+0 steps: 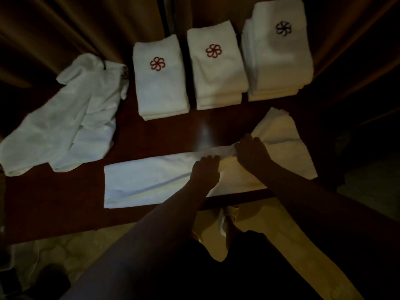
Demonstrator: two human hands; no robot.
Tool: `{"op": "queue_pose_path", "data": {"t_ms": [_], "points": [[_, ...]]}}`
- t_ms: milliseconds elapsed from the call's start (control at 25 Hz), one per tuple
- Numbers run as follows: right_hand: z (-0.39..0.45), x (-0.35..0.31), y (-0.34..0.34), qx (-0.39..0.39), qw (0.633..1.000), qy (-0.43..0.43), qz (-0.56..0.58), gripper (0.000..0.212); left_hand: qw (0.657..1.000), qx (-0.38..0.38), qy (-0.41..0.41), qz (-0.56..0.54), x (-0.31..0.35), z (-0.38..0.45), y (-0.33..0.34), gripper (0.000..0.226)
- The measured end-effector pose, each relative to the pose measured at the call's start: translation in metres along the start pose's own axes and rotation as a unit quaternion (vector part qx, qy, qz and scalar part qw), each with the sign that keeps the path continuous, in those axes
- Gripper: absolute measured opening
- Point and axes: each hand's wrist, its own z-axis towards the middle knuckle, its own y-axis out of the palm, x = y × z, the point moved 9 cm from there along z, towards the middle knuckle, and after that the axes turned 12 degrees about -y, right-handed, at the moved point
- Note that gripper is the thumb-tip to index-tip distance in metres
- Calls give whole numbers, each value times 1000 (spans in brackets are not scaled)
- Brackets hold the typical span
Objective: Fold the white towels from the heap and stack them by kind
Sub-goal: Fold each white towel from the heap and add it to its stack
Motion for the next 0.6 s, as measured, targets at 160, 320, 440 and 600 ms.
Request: {"op": "queue_pose_path", "data": {"t_ms": [160,320,440,600], "points": [[-6,33,6,-8,999,-9,42,20,999,24,-19,43,27,21,-3,42],[-17,83,5,-29,998,54,-4,21,997,-17,-57,55,26,27,0,33],[-20,107,10,-65,995,75,-28,20,997,6,-62,46,26,31,-15,34],[-30,117,-12,-23,992,127,-16,24,996,40,-72,19,27,23,-43,27]]}}
